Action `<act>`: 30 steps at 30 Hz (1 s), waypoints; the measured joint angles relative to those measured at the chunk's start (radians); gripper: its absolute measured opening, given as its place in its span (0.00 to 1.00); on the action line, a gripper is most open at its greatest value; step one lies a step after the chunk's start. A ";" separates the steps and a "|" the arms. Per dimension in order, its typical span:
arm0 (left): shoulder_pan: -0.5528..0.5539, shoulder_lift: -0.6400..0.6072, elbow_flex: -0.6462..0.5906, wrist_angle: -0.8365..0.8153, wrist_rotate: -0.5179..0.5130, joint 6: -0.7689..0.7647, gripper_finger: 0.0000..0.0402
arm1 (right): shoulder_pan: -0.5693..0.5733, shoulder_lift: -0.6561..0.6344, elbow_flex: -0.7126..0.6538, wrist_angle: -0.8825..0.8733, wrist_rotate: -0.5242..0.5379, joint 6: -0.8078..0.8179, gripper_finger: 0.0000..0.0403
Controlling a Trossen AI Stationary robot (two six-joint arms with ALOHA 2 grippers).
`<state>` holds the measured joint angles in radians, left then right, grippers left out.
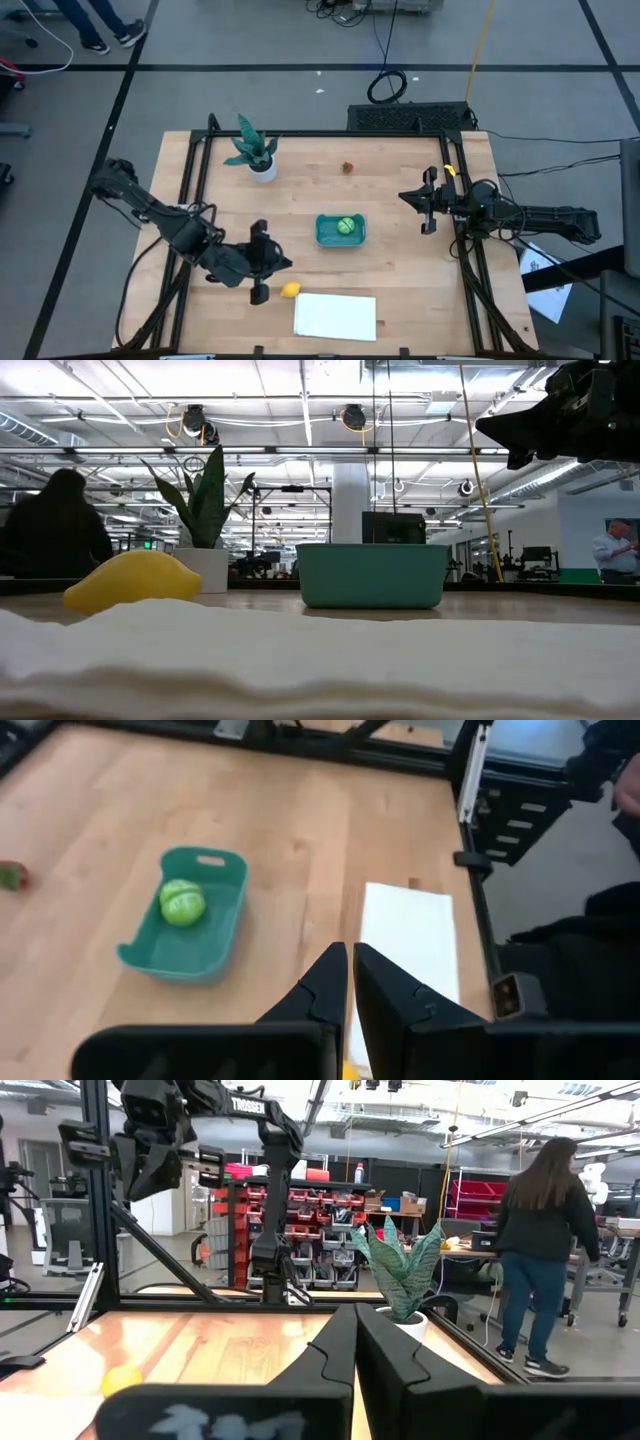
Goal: Pick and placing Produce into tupperware
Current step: Put the yellow lemon into the blue bin
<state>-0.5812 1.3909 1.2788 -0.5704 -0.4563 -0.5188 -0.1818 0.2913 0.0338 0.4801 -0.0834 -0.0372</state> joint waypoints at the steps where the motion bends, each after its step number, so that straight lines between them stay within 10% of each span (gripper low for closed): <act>1: 0.000 0.008 0.017 -0.016 0.014 -0.004 0.06 | 0.000 0.000 0.000 0.000 0.000 0.000 0.00; 17: 0.109 0.129 0.073 -0.152 0.366 -0.135 0.06 | 0.000 0.000 0.000 -0.008 0.000 0.000 0.00; 30: 0.156 0.137 0.073 -0.291 0.415 -0.387 0.06 | 0.000 0.003 0.000 -0.015 0.003 0.000 0.00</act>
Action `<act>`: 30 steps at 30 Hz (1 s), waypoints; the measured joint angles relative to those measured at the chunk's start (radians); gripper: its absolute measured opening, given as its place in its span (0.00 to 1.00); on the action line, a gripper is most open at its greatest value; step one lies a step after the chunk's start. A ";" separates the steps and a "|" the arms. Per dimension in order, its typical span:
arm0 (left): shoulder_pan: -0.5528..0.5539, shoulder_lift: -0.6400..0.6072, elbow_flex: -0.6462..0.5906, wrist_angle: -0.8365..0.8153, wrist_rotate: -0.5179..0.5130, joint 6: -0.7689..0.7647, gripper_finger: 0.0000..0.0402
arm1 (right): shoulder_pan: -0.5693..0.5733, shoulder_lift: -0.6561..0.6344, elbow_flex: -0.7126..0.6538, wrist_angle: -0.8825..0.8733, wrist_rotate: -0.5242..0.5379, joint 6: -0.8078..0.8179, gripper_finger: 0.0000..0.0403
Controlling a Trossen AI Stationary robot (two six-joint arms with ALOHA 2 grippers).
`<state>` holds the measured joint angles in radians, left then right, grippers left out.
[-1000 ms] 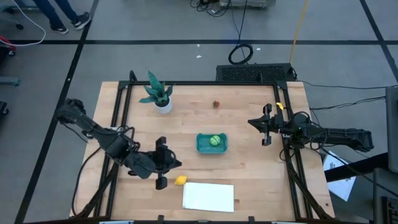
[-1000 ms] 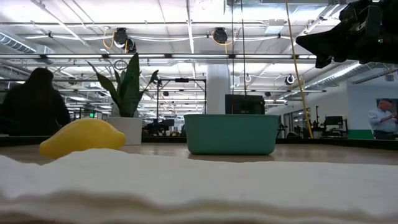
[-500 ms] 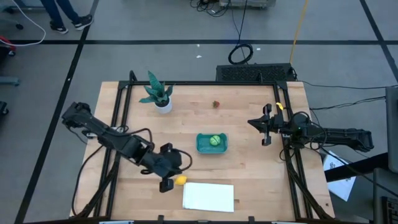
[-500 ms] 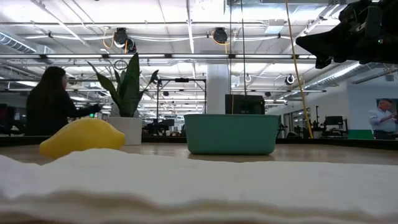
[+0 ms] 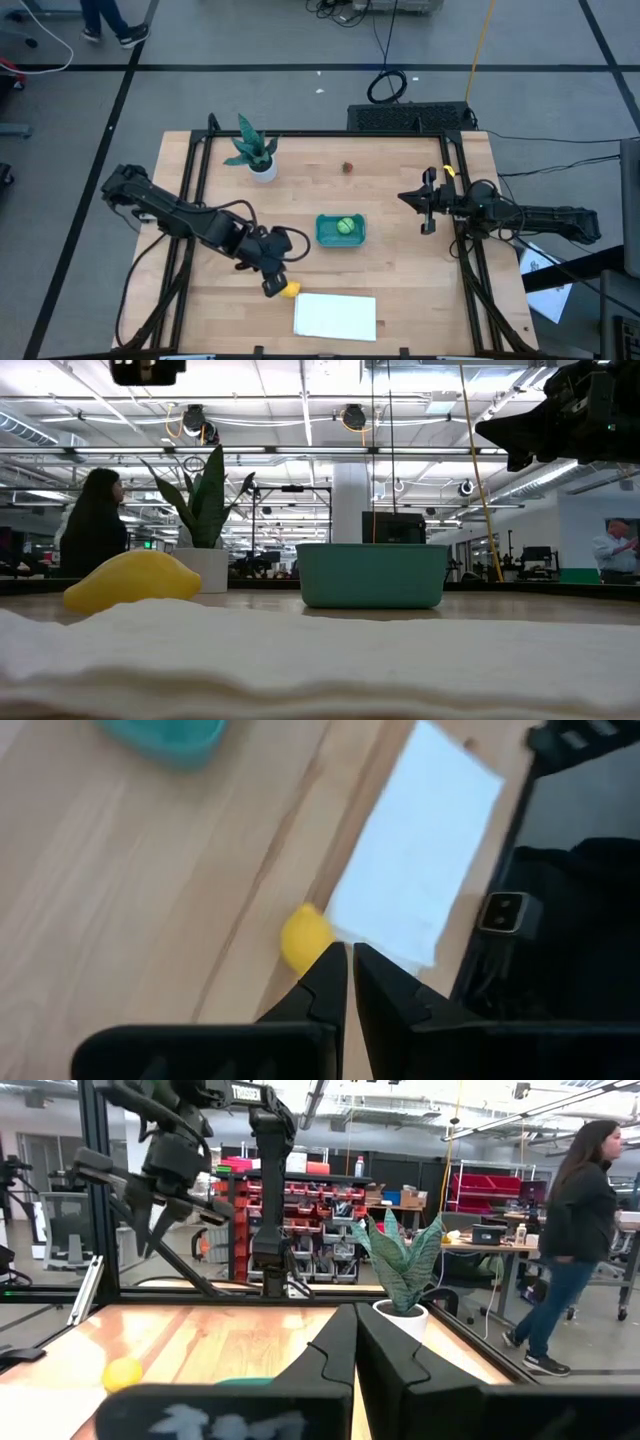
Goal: Pick and placing Produce into tupperware
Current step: Put the yellow lemon into the blue bin
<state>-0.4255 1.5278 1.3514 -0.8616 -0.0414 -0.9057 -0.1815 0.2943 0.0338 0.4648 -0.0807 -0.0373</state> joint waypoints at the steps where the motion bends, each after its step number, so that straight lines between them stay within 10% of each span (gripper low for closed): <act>1: 0.000 0.004 0.000 -0.011 0.003 -0.012 0.06 | 0.000 0.000 0.000 0.000 0.000 0.000 0.00; 30: -0.010 0.018 -0.001 0.011 0.125 0.118 0.07 | 0.000 0.009 0.000 0.002 0.001 -0.001 0.00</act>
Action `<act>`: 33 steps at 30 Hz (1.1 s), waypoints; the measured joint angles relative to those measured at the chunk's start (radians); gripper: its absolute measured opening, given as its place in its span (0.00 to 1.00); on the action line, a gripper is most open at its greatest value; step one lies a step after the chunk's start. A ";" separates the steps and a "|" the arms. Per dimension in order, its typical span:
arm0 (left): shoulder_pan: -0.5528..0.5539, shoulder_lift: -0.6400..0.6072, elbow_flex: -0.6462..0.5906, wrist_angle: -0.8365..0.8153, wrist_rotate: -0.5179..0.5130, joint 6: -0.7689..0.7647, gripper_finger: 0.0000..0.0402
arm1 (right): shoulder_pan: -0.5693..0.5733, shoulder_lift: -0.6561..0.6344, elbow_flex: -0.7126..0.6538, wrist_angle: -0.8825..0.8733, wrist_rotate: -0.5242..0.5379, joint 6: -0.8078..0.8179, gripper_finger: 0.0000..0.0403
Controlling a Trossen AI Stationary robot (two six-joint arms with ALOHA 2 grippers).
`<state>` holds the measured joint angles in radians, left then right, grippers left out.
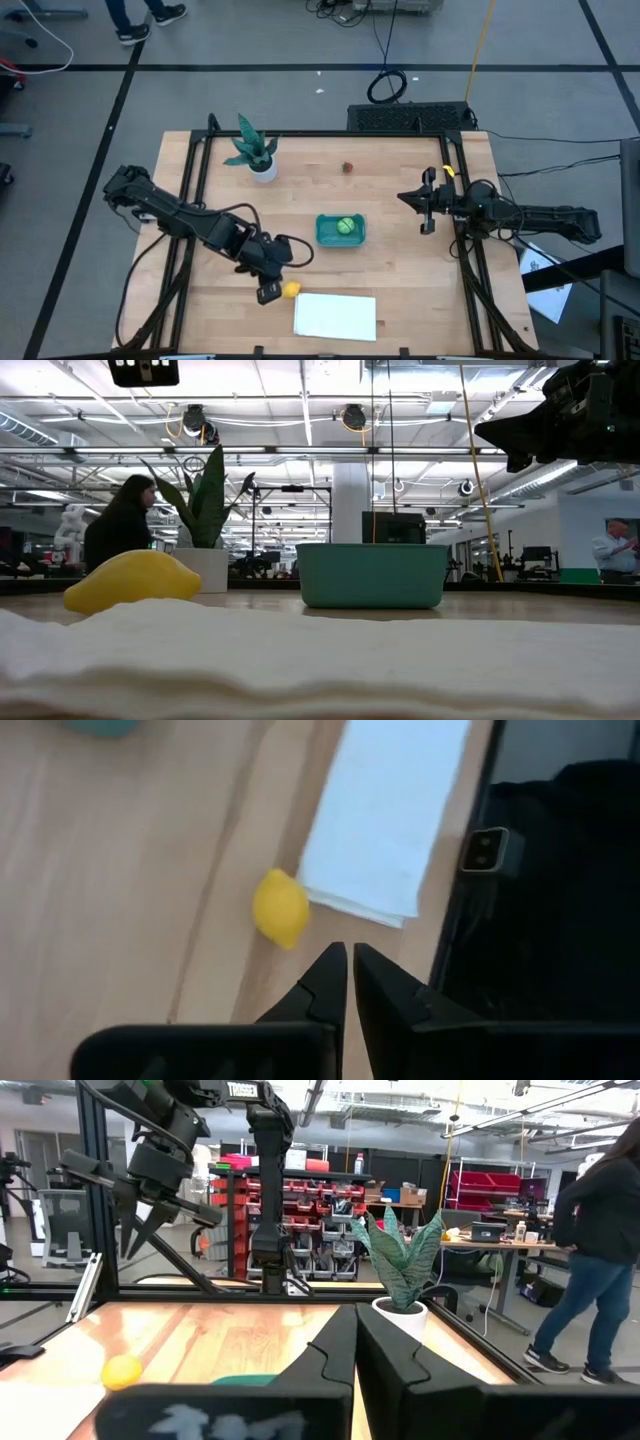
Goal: Pick and placing Produce into tupperware
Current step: Put the yellow lemon into the blue bin
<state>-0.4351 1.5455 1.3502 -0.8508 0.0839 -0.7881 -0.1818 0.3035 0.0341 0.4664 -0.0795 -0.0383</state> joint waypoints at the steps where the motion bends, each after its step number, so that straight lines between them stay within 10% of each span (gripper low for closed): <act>1: -0.004 0.000 0.000 0.013 0.006 0.008 0.07 | 0.000 0.000 0.000 0.000 0.000 0.000 0.00; 20: -0.025 0.000 0.000 0.093 0.021 0.008 0.65 | 0.000 0.000 0.000 0.000 0.000 0.000 0.00; 33: -0.005 0.034 0.001 -0.062 0.028 0.000 0.77 | 0.000 0.000 0.000 0.000 0.000 0.000 0.00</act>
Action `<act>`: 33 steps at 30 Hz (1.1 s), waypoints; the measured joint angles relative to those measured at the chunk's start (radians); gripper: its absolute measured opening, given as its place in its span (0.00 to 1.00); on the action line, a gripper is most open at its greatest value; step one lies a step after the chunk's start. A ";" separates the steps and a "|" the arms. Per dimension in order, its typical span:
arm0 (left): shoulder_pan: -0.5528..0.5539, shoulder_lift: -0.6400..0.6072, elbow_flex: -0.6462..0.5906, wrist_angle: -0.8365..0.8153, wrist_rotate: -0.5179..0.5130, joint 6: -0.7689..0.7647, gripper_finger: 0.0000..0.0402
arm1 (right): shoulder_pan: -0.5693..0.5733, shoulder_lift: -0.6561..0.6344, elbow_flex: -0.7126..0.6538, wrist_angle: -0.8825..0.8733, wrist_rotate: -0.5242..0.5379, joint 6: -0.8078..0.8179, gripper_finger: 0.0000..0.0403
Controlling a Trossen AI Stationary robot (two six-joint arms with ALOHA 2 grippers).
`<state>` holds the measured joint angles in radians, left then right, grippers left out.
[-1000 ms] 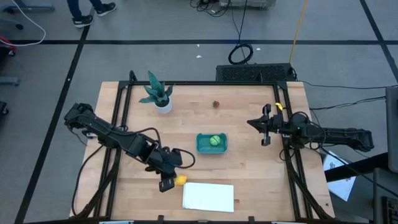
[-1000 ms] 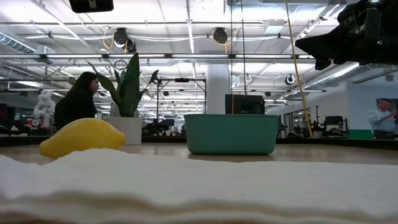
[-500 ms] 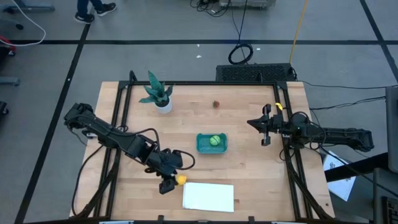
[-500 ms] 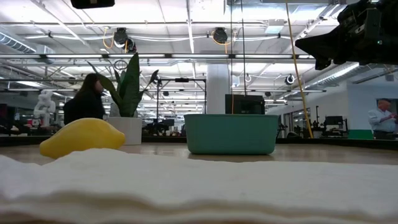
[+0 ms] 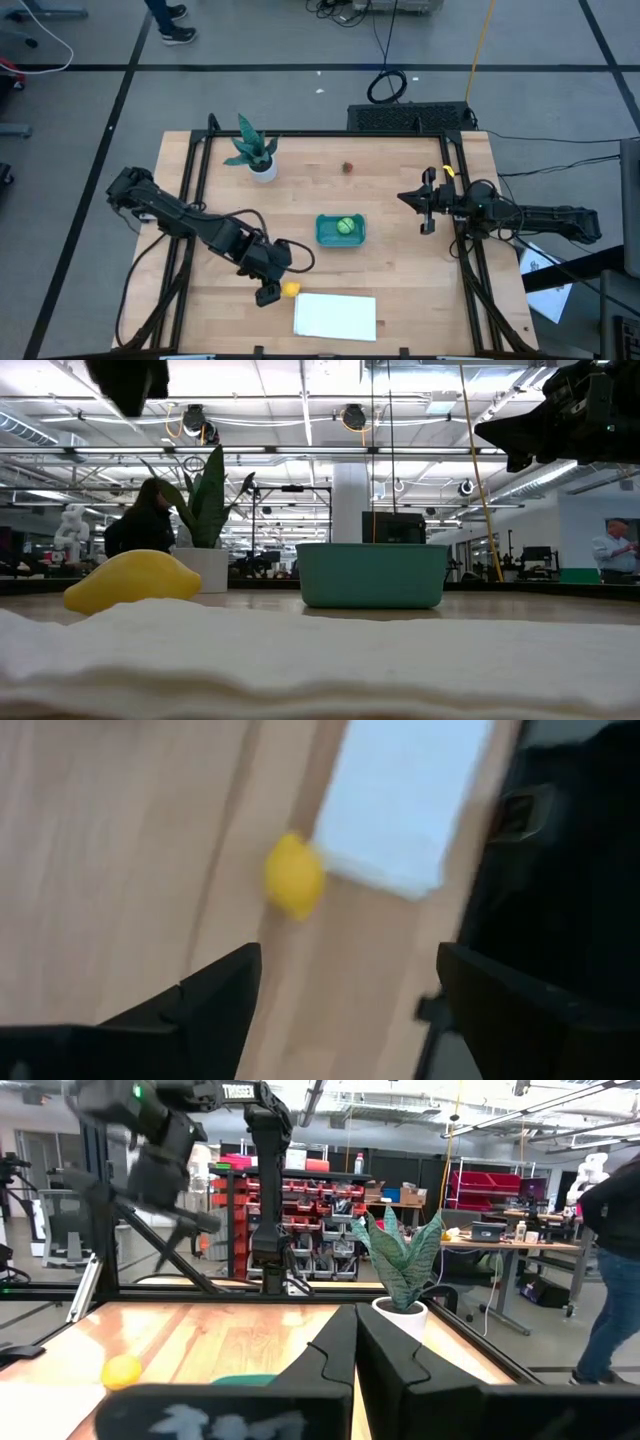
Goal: Pick and placing Produce into tupperware
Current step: Put the yellow lemon into the blue bin
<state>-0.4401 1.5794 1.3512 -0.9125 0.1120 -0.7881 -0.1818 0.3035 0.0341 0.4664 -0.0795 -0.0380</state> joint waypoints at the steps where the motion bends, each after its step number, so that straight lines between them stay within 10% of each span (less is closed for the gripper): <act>1: 0.004 0.013 0.000 -0.017 0.014 -0.004 0.77 | 0.000 0.000 0.000 0.000 0.000 0.000 0.00; 20: 0.060 0.106 0.000 -0.025 0.113 0.001 0.77 | 0.000 0.000 0.000 0.000 0.000 0.000 0.00; 33: 0.059 0.111 0.000 0.005 -0.095 0.054 0.77 | 0.000 0.000 0.000 0.000 0.000 0.000 0.00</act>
<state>-0.3809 1.6902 1.3510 -0.9073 0.0166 -0.7341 -0.1818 0.3035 0.0341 0.4664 -0.0792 -0.0376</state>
